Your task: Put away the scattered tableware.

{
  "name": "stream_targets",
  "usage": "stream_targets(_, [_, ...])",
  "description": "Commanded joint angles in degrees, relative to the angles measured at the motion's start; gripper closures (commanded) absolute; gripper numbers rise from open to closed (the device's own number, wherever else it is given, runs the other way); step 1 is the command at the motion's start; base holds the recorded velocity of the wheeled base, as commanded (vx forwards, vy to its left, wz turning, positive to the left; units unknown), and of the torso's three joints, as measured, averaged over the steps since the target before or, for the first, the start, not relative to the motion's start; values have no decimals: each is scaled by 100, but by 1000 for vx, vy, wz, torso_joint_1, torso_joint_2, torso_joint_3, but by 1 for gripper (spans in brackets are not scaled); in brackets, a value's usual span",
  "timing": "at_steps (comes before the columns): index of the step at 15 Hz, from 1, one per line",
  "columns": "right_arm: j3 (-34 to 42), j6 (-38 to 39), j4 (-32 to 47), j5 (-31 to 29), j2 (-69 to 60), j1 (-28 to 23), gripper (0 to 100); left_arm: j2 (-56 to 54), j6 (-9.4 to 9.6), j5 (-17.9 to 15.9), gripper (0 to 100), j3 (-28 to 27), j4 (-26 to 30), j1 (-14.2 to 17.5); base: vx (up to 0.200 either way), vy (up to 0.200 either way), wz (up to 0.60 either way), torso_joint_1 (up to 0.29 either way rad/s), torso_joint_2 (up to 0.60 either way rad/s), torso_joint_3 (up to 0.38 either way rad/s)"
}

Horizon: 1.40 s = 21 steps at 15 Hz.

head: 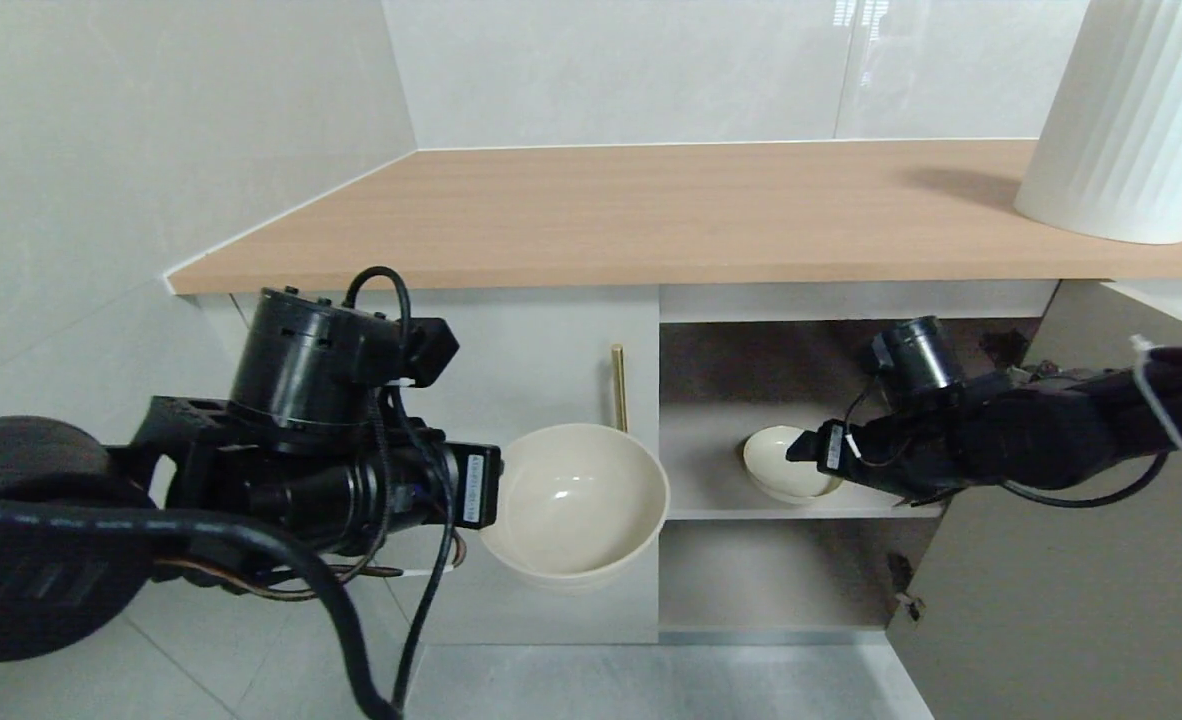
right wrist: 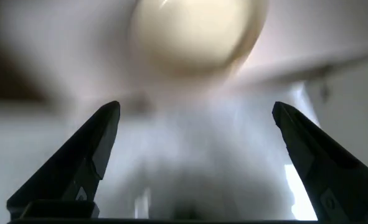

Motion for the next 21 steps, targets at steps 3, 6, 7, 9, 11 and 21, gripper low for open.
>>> stream_targets(3, [220, -797, 1960, 526, -2328, 838, 0, 735, 104, 199, 100, -285, -244, -467, 0, 0, 0, 0, 0, 0])
stream_targets(6, [229, -797, 2145, 535, -2512, 1251, 0, 1192, 183, 287, 100, -302, -305, -784, 0, 0, 0, 0, 0, 0])
stream_targets(7, [229, -788, 2163, 526, -2468, 1357, 0, 1288, 174, 375, 100, -293, -358, -889, 0, 0, 0, 0, 0, 0])
stream_targets(9, [220, -788, 2365, 499, -2249, 1568, 0, 1614, 148, 920, 100, -293, -744, -1083, 0, 0, 0, 0, 0, 0])
stream_targets(11, [229, -753, 2365, 508, -1994, 1717, 0, 1622, 148, 1113, 100, -276, -955, -1214, 0, 0, 0, 0, 0, 0])
stream_targets(21, [211, -454, 1916, 482, -1106, 1744, 0, 1288, -186, 1140, 100, -241, -955, -1584, 0, 0, 0, 0, 0, 0])
